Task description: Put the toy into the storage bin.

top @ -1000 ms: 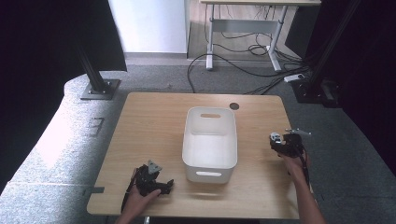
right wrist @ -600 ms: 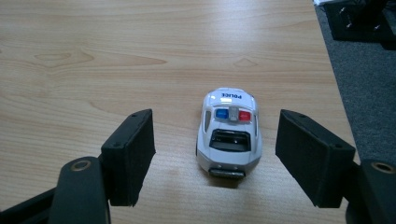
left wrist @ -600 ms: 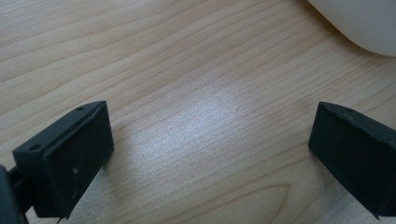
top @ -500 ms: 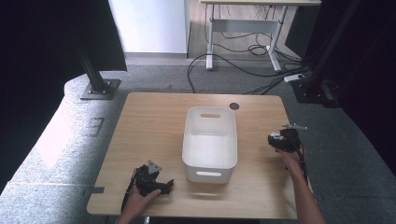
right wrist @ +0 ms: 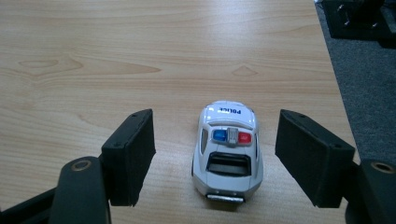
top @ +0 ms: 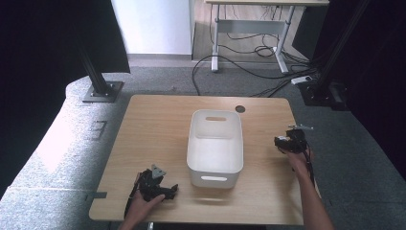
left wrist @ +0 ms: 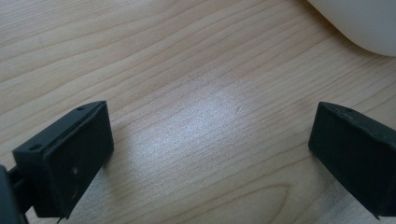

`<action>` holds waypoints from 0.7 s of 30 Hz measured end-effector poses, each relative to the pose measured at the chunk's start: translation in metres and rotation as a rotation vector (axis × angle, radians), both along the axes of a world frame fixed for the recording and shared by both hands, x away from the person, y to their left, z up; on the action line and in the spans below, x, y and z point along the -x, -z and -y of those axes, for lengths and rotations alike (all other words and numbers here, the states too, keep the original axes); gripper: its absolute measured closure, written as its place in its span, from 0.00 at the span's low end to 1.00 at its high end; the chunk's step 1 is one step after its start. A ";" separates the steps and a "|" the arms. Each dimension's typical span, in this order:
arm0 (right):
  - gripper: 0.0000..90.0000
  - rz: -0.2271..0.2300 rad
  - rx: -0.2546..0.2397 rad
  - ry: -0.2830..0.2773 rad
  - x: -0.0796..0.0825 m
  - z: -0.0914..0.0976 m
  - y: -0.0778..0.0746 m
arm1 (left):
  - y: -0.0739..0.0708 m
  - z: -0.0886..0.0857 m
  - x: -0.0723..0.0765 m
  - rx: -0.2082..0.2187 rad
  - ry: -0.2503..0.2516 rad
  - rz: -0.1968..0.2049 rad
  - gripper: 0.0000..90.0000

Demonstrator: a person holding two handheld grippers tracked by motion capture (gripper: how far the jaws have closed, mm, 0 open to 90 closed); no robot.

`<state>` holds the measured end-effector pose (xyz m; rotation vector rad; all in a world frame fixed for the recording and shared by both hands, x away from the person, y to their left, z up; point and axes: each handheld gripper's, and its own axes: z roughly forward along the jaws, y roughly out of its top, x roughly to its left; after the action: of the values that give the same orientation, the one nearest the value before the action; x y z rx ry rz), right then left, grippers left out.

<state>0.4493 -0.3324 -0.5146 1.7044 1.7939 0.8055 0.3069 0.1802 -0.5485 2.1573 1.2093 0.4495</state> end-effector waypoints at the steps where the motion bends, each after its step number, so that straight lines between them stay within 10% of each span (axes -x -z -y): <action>1: 0.31 -0.003 0.000 0.002 -0.001 0.000 0.000 | 0.000 0.000 0.000 0.000 0.000 0.000 0.00; 21: 0.32 -0.039 -0.006 0.032 -0.011 0.004 0.014 | 0.000 0.000 0.000 0.000 0.000 0.000 0.00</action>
<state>0.4608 -0.3362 -0.5284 1.7600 1.7869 0.7702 0.3068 0.1803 -0.5484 2.1572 1.2094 0.4497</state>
